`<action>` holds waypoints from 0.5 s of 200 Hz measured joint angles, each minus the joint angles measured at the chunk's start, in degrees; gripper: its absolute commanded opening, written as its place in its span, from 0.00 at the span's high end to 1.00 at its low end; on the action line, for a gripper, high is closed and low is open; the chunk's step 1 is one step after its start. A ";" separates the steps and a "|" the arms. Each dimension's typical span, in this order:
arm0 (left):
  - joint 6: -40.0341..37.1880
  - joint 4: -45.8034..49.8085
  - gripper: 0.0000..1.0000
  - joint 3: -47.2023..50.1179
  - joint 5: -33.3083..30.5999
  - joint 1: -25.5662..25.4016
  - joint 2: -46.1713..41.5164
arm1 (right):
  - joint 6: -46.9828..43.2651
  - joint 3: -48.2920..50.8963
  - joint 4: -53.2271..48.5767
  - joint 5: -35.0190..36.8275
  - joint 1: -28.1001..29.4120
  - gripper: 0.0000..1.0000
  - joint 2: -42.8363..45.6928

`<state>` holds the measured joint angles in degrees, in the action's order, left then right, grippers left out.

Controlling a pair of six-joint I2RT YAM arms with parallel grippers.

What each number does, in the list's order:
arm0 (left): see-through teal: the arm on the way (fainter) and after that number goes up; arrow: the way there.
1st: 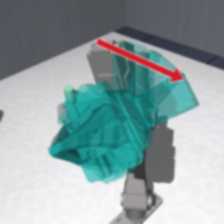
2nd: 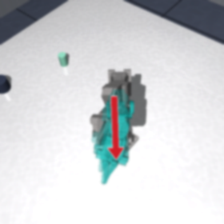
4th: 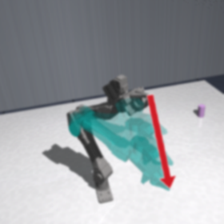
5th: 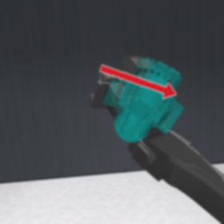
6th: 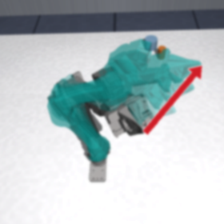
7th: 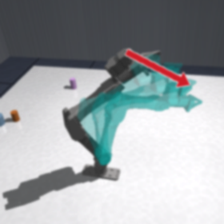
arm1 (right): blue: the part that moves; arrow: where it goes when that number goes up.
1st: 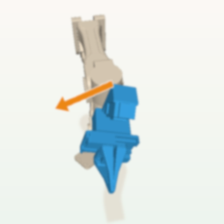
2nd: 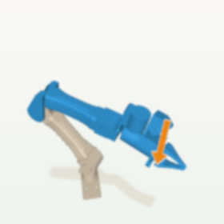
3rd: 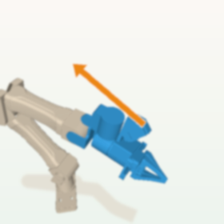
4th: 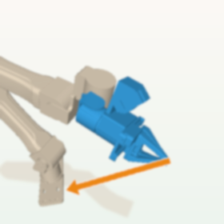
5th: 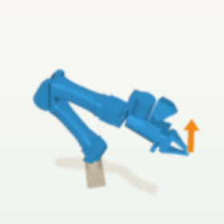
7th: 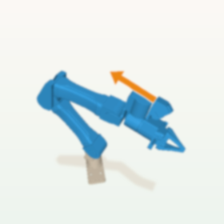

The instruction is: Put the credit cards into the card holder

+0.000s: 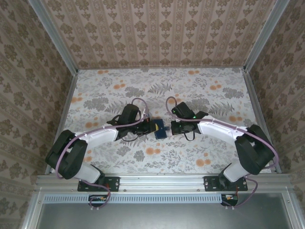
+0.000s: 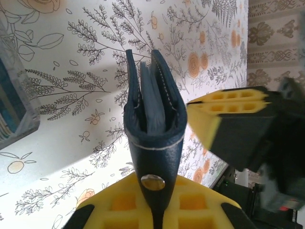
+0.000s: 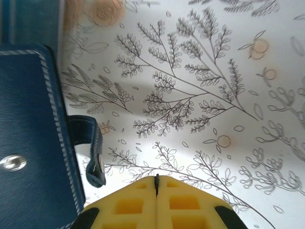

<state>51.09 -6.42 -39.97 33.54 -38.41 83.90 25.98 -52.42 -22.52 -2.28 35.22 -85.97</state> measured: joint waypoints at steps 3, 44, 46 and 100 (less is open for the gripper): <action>-0.37 0.17 0.82 -0.09 -0.04 -0.15 0.15 | 0.00 0.13 0.04 -0.26 -0.22 1.00 0.63; -3.89 1.49 0.93 -2.10 0.11 -2.45 5.27 | -0.50 1.81 0.07 -3.82 -2.10 0.55 10.67; -4.02 1.49 0.93 -2.10 0.15 -2.49 5.44 | -0.59 1.81 0.02 -4.00 -2.14 0.52 10.97; -3.72 -0.94 1.00 -2.10 2.12 -2.60 7.13 | -1.29 7.10 1.55 -11.78 -2.60 0.44 8.57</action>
<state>47.37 -7.35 -42.06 35.66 -41.01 91.02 24.69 -45.32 -20.97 -14.06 32.62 -77.41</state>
